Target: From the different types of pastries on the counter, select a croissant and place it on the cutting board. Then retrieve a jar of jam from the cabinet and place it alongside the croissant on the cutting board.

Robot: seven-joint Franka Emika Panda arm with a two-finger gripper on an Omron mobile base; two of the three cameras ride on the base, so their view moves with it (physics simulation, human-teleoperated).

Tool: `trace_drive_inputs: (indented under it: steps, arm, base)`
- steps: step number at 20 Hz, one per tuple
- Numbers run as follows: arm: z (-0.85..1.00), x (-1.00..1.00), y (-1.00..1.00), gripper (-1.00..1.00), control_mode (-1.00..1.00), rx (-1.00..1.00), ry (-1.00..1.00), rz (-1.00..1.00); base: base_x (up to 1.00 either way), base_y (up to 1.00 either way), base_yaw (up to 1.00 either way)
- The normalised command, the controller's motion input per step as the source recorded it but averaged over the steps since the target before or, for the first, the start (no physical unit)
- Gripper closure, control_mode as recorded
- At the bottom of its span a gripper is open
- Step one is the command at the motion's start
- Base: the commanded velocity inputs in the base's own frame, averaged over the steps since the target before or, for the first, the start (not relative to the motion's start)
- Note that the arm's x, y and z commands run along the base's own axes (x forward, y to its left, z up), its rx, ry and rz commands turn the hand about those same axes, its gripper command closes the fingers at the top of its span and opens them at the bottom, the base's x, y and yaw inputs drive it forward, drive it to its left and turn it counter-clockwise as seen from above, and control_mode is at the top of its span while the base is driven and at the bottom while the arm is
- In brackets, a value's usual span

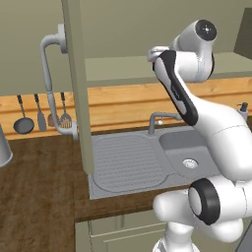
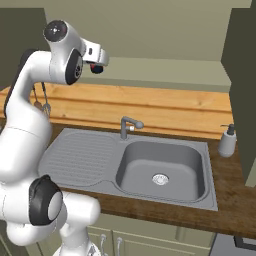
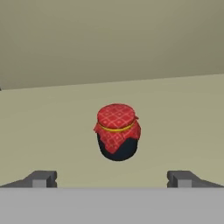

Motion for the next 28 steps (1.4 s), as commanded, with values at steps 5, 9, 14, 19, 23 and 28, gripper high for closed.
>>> trace_drive_inputs:
  steps: [5,9,14,19,23,28]
  arm:
    - [0.00,0.08,0.00,-1.00,-1.00,0.00,0.01,0.00]
    - [0.00,0.16,0.00,-1.00,-1.00,0.01,0.01,0.00]
    - [0.00,0.28,-0.03,-1.00,-1.00,0.01,0.03,0.00]
    - [0.00,0.26,-0.03,-1.00,-1.00,0.01,0.04,0.00]
    - [0.00,0.23,0.00,-1.00,-1.00,0.00,0.05,0.00]
    - [-0.02,0.12,0.00,-1.00,-1.00,0.00,0.05,0.00]
  base:
    - [0.00,0.00,0.00]
    - [0.00,0.00,0.00]
    - [0.00,0.00,0.00]
    - [0.00,0.00,0.00]
    - [0.00,0.00,0.00]
    - [0.00,0.00,0.00]
